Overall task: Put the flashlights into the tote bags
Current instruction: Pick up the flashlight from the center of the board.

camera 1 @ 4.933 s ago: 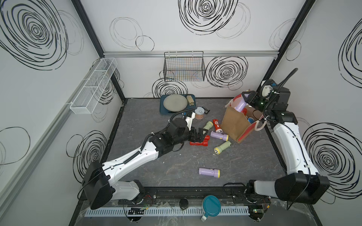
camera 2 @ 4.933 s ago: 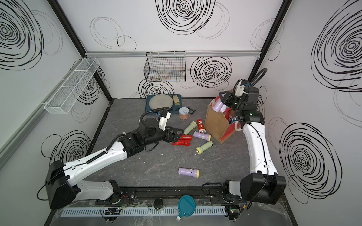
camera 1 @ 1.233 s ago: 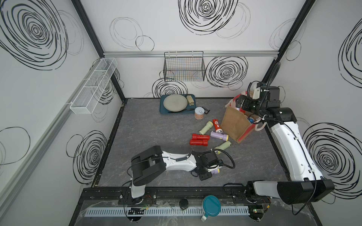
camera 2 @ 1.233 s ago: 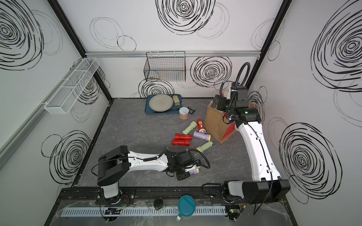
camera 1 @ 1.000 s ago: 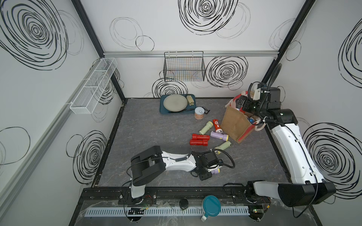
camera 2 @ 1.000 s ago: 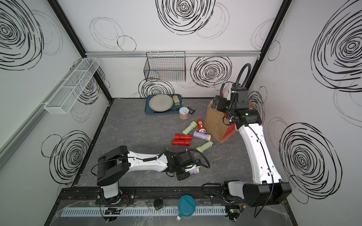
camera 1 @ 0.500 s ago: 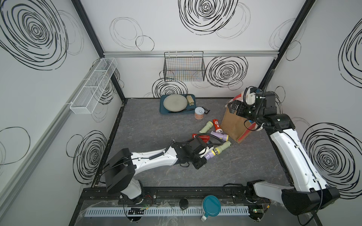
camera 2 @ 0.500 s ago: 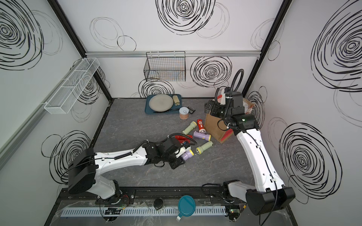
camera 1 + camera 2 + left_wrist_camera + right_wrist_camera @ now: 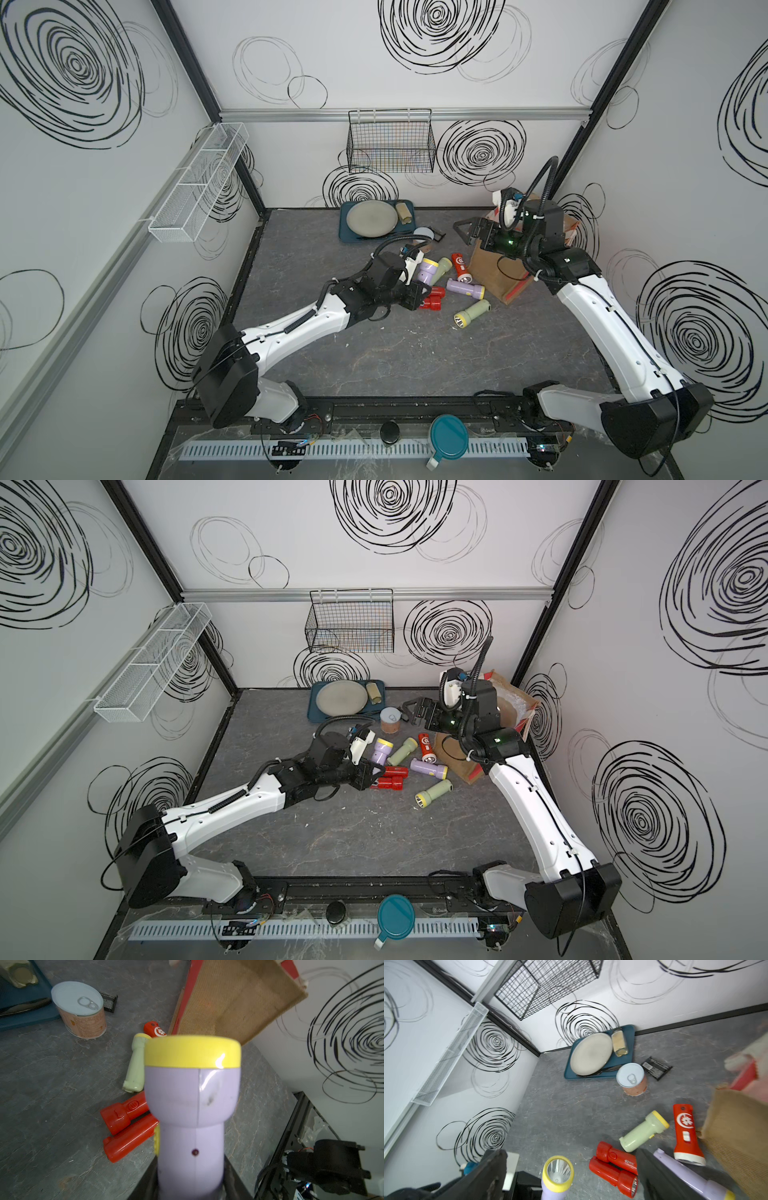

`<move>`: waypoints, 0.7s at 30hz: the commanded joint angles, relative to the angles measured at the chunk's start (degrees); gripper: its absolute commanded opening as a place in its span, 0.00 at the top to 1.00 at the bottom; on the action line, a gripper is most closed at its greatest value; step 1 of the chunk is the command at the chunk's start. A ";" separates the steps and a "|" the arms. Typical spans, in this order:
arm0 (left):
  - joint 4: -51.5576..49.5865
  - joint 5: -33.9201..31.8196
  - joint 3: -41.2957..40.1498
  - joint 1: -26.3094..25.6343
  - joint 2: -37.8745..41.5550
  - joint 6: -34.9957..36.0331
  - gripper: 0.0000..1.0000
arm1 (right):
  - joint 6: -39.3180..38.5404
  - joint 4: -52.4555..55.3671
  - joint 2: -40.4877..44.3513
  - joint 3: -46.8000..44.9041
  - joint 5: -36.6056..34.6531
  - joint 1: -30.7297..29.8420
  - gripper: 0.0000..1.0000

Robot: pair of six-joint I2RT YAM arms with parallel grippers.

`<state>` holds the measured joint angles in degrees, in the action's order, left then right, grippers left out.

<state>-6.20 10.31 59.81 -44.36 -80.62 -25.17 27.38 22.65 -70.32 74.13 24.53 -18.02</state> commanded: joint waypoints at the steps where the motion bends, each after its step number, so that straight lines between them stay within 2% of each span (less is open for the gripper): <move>1: 9.76 0.72 0.74 1.95 3.30 -6.20 1.00 | -1.38 -6.20 -0.34 -2.30 8.98 -0.49 0.00; 4: 12.54 1.12 0.05 2.58 3.92 -7.73 1.00 | -3.09 -6.87 -1.45 -3.38 14.65 -0.60 0.00; 10: 17.67 1.71 -1.54 2.30 4.49 -10.29 1.00 | -3.54 -10.03 -2.69 -5.68 20.07 -1.59 0.00; 21: 18.38 2.51 -0.66 2.17 4.10 -10.19 1.00 | 1.94 -18.63 -5.08 -8.71 19.44 -6.46 0.06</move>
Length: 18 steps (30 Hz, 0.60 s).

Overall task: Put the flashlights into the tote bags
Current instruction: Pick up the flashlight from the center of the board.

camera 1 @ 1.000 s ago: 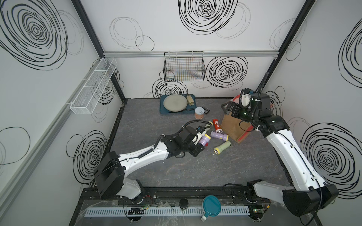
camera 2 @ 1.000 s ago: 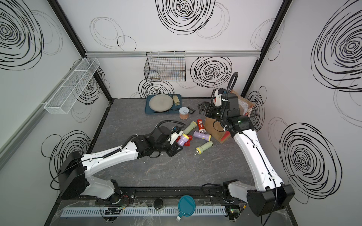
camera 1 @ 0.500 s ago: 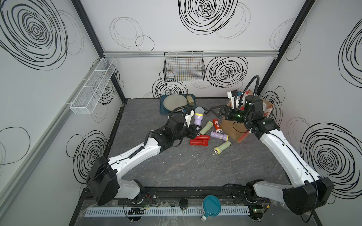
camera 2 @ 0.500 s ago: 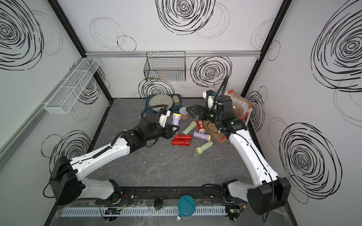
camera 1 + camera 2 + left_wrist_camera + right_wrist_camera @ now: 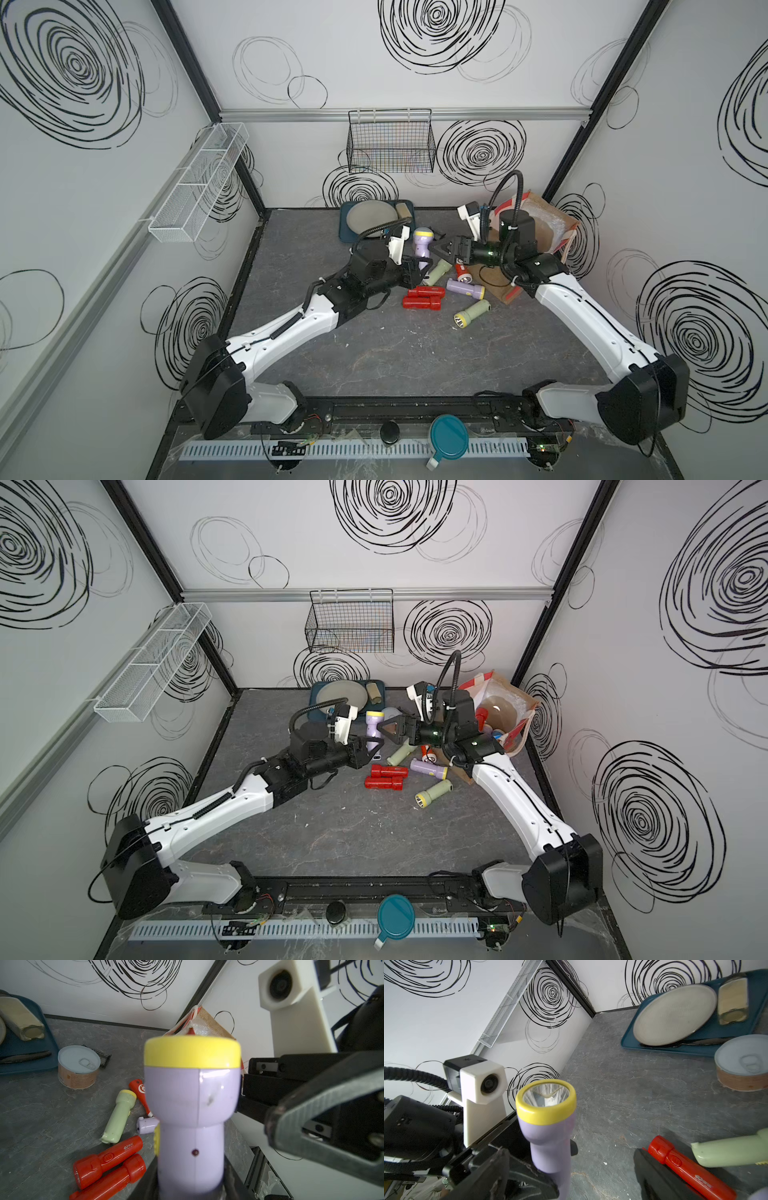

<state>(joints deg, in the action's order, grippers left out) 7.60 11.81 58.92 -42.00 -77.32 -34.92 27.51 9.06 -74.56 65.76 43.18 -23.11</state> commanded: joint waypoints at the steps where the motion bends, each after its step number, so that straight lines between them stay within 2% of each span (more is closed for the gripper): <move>1: 4.24 1.08 0.41 -0.12 0.72 -0.33 1.00 | 1.93 -5.61 -1.13 -0.36 0.34 -2.14 0.07; 5: 3.41 1.37 0.76 -0.22 0.59 0.46 1.00 | 3.20 -7.32 -2.12 -0.28 -1.36 -3.62 0.13; 9: 3.09 1.28 0.54 -0.15 0.75 0.73 1.00 | 4.74 -9.05 -2.56 -0.15 -4.24 -4.98 0.14; 12: 3.20 1.28 0.17 -0.26 0.84 0.73 1.00 | 5.80 -10.20 -2.76 -0.23 -6.42 -5.70 0.23; 18: 2.87 1.41 0.15 -0.27 0.94 0.99 1.00 | 8.61 -13.53 -2.78 -1.55 -7.73 -5.99 0.31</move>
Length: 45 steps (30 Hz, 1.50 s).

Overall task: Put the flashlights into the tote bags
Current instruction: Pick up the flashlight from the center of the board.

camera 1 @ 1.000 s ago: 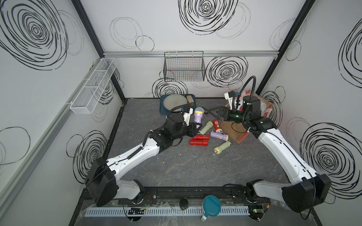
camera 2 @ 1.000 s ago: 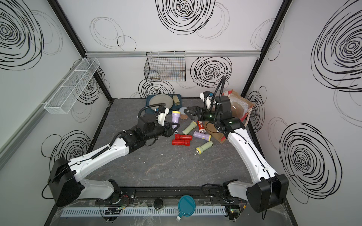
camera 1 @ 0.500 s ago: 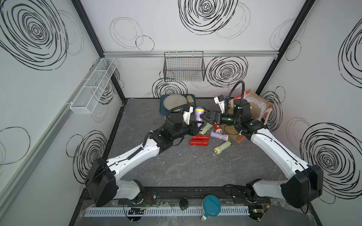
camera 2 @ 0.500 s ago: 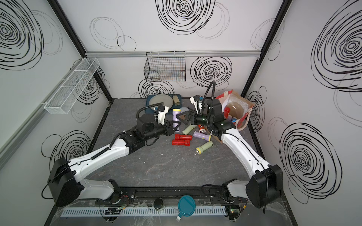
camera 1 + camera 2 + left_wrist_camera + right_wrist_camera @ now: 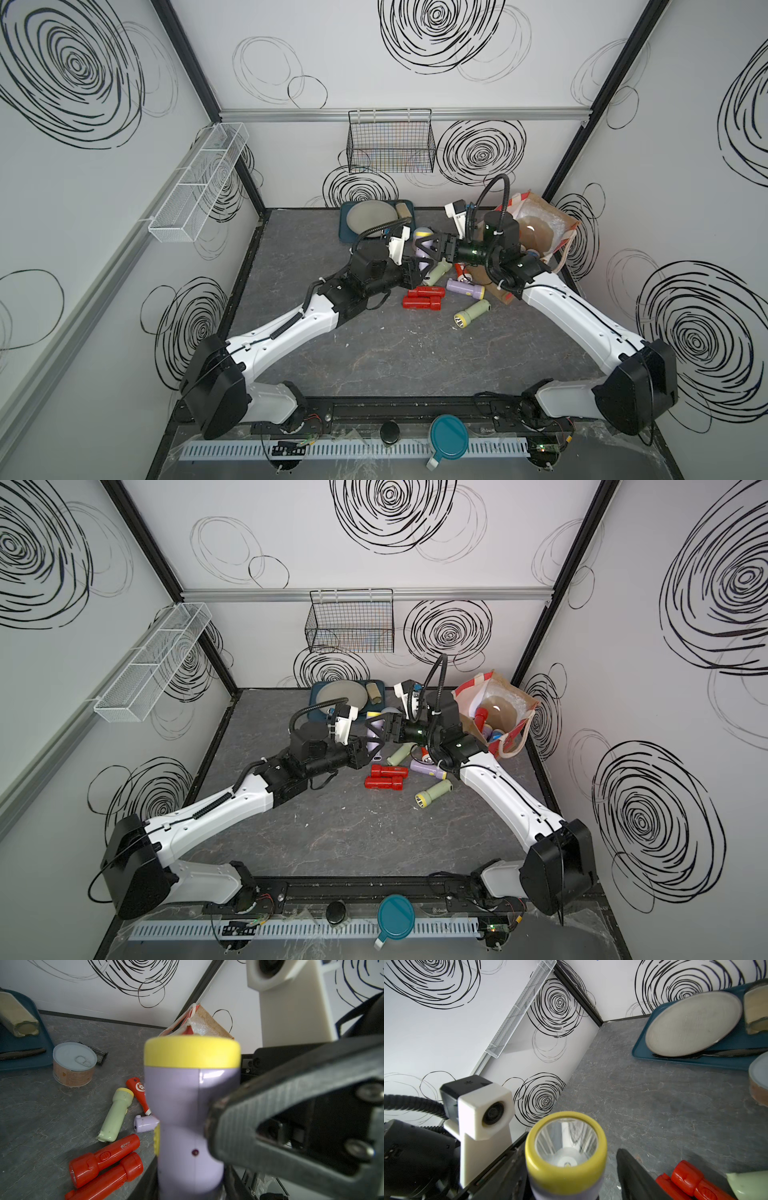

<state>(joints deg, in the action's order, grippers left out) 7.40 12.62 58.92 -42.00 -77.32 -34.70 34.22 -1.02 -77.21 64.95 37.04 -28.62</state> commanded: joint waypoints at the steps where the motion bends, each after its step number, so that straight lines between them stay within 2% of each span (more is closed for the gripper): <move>1: 2.91 0.65 0.24 -0.26 0.94 0.85 1.00 | 2.05 -3.95 -0.13 -0.84 -1.64 -0.68 0.32; 9: 2.54 0.96 0.41 -0.26 0.67 1.38 1.00 | 4.44 -7.23 -1.19 -1.27 -1.51 -1.48 0.34; 21: 1.77 0.86 0.65 -0.21 0.42 2.24 0.99 | 3.39 -6.06 -0.81 -0.87 -2.25 -2.12 0.88; 23: 1.45 0.76 0.76 -0.28 0.59 2.56 0.75 | 1.57 -3.34 -0.16 0.12 -3.90 -1.98 0.96; 24: 1.22 0.61 0.84 -0.27 0.58 2.74 0.58 | 0.45 -1.50 0.33 0.73 -5.28 -1.72 0.99; 25: 0.61 0.37 1.00 -0.28 0.58 3.16 0.42 | -0.36 0.18 0.85 1.32 -6.52 -1.10 1.00; 26: 0.09 0.09 1.07 -0.36 0.63 3.51 0.31 | -0.96 1.79 1.22 1.93 -7.35 -0.41 1.00; 28: -1.15 -0.38 1.20 -0.45 0.84 4.48 0.14 | -2.25 5.86 2.02 3.61 -9.74 1.60 1.00; 29: -1.73 -0.49 1.25 -0.54 0.91 4.92 0.09 | -2.83 7.43 2.40 4.24 -10.56 2.60 1.00; 31: -3.12 -0.90 1.40 -0.76 1.11 5.96 0.03 | -4.07 10.61 3.23 5.70 -12.19 5.15 1.00; 33: -4.50 -1.48 1.33 -1.11 1.19 6.93 0.00 | -4.80 13.15 3.76 7.03 -13.07 8.26 1.00; 39: -7.97 -4.12 1.79 -3.09 0.96 9.46 0.00 | -7.34 20.97 3.18 12.48 -15.97 18.22 1.00; 45: -11.61 -6.87 4.21 -6.27 -0.71 12.78 0.00 | -6.72 24.87 0.48 17.75 -18.06 27.83 1.00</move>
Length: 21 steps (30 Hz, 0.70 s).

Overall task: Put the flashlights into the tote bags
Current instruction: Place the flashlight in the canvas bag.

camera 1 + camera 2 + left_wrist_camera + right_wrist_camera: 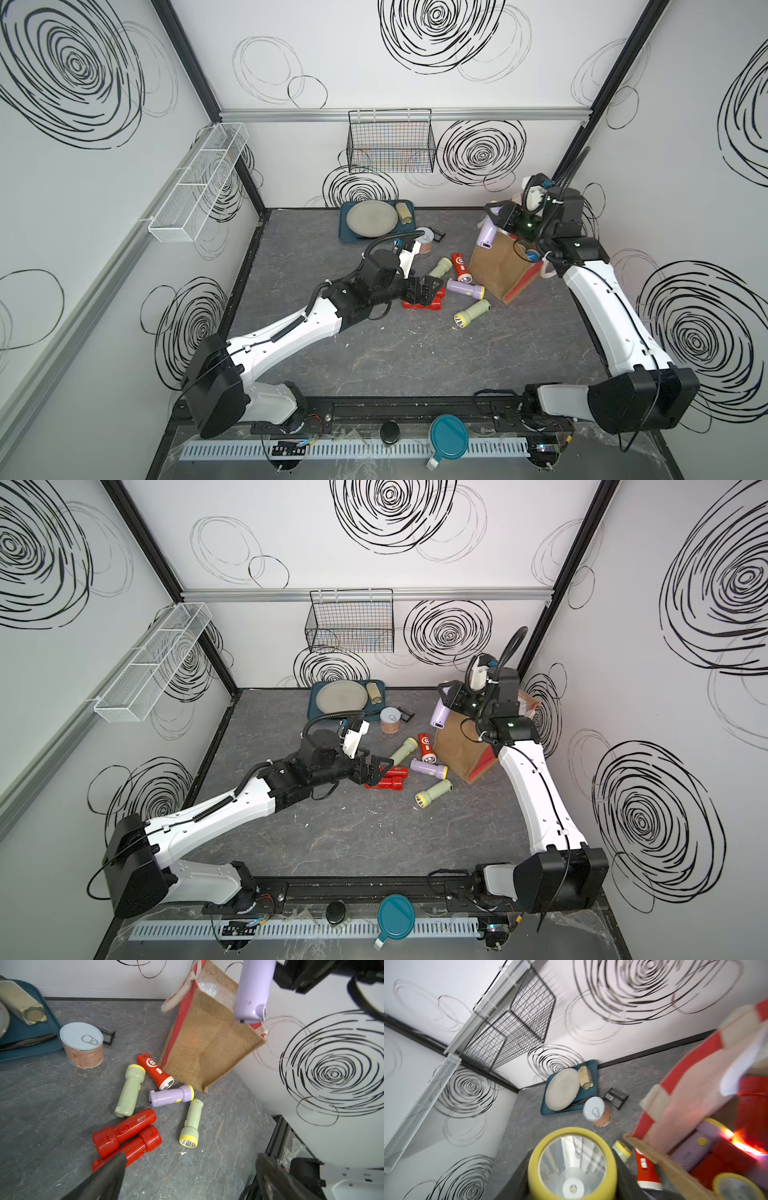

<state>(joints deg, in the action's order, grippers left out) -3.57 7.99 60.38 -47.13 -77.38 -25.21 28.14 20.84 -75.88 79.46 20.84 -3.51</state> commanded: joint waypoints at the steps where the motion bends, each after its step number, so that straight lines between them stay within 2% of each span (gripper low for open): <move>1: -1.08 -2.61 3.13 -1.65 -0.97 3.64 0.00 | -0.55 3.44 -1.25 3.99 -2.50 4.02 1.00; 7: -2.84 -4.10 4.98 -4.63 -2.70 4.64 0.01 | -0.02 3.34 -3.89 6.28 -5.73 10.84 1.00; 14: -3.44 -5.00 6.69 -7.15 -4.17 4.91 0.01 | -1.46 1.24 -8.15 6.12 -9.04 15.93 1.00; 21: -2.99 -5.63 6.70 -8.24 -4.40 4.57 0.01 | -3.92 -0.12 -13.90 5.86 -11.61 17.18 1.00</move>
<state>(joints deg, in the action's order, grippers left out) -7.68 3.40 65.39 -55.09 -81.49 -21.41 26.02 22.94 -88.51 83.81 11.00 13.82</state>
